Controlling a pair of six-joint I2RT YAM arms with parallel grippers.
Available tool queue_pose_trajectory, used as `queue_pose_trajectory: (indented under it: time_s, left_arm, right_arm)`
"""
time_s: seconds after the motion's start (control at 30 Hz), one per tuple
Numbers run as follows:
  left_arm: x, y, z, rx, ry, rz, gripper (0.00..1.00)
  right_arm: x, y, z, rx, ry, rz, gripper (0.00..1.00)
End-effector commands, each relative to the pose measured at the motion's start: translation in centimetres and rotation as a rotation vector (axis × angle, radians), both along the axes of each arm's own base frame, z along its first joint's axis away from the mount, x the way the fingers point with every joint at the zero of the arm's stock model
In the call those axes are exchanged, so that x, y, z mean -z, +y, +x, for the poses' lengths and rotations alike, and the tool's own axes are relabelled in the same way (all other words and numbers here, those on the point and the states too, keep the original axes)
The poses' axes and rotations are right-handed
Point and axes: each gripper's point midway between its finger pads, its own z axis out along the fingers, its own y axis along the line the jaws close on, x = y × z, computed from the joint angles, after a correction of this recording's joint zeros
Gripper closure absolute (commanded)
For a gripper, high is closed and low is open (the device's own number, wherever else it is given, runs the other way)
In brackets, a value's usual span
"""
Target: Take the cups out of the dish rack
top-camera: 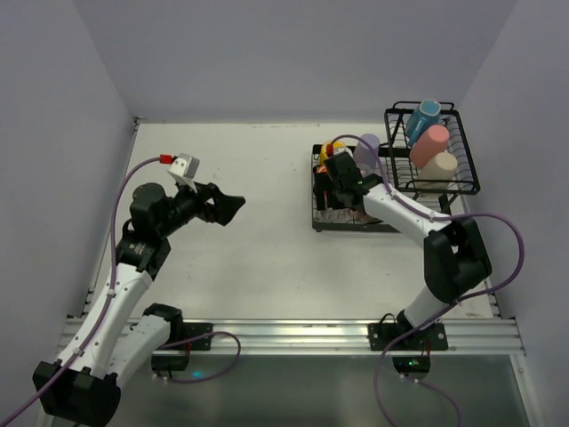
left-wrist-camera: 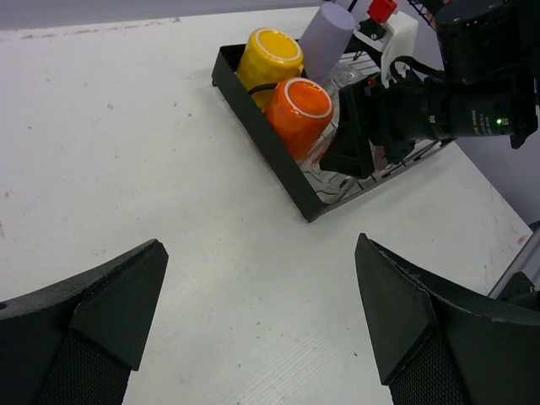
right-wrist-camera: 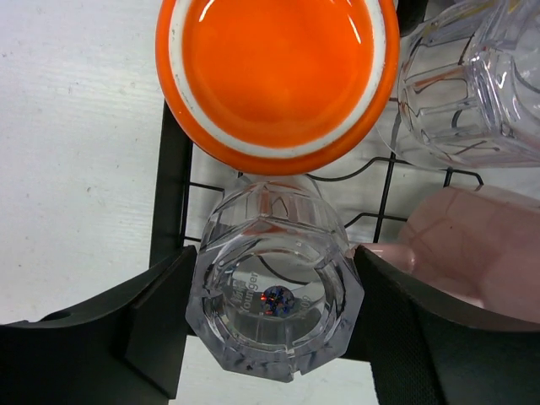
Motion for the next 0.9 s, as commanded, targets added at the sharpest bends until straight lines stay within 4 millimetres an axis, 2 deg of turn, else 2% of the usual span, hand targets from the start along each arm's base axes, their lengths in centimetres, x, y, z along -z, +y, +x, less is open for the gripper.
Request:
queue_pose_trajectory:
  time_s: [0.0,0.03,0.07,0.13,0.17,0.27,0.3,0.4,0.43,0.47,0.6,0.63,0.67,0.77,0.8,0.87]
  left_arm:
    - [0.2,-0.8,-0.4,0.047,0.019,-0.006,0.00]
    - [0.2,-0.8,-0.3,0.047,0.020,-0.006,0.00]
    - [0.3,-1.1,-0.4,0.062,0.031,-0.014,0.00]
    - [0.7,-1.4,-0.3,0.080,0.052,-0.024,0.00]
    - [0.7,-1.9,-0.6,0.108,0.068,-0.041,0.00]
    - [1.2,-2.9,-0.9,0.168,0.116,-0.080,0.00]
    - [1.5,-3.3,-0.8,0.185,0.129,-0.094,0.00]
    - [0.4,-4.5,-1.2,0.258,0.120,-0.175,0.05]
    - [0.6,-4.9,-1.8,0.286,0.153,-0.211,0.08]
    - [0.3,-5.1,-2.0,0.301,0.153,-0.227,0.09]
    - [-1.3,-6.1,-2.7,0.359,0.133,-0.308,0.12]
    - [-1.6,-6.5,-3.1,0.374,0.154,-0.337,0.13]
    - [-1.9,-6.7,-3.2,0.381,0.152,-0.352,0.14]
    - [-3.1,-7.5,-4.0,0.418,0.150,-0.407,0.18]
    - [-3.4,-7.6,-4.2,0.428,0.143,-0.416,0.18]
    - [-3.6,-8.1,-4.5,0.433,0.153,-0.432,0.22]
  right_arm:
    - [-1.8,0.3,1.9,0.011,-0.083,0.000,0.34]
    - [-1.9,0.2,1.9,0.014,-0.084,0.002,0.34]
    - [-2.0,0.1,1.9,0.016,-0.090,0.000,0.43]
    - [-3.3,-0.2,1.7,0.025,-0.129,0.013,0.55]
    - [-4.9,-0.3,1.4,0.025,-0.166,0.035,0.60]
    - [-7.0,-0.1,0.6,0.008,-0.215,0.093,0.66]
    - [-8.7,-0.1,0.0,0.002,-0.257,0.134,0.68]
    - [-11.1,0.7,-1.1,-0.039,-0.308,0.223,0.69]
    - [-12.9,0.9,-1.7,-0.050,-0.348,0.270,0.69]
    - [-13.7,1.1,-1.9,-0.059,-0.367,0.304,0.70]
    - [-17.9,4.4,-3.6,-0.163,-0.472,0.593,0.70]
    - [-19.2,6.2,-5.2,-0.229,-0.444,0.719,0.70]
    - [-21.4,7.2,-5.3,-0.274,-0.502,0.810,0.70]
    - [-22.3,9.0,-6.8,-0.328,-0.447,0.984,0.70]
    - [-23.4,9.5,-7.0,-0.338,-0.449,1.048,0.70]
    - [-23.5,10.5,-7.7,-0.385,-0.404,1.101,0.70]
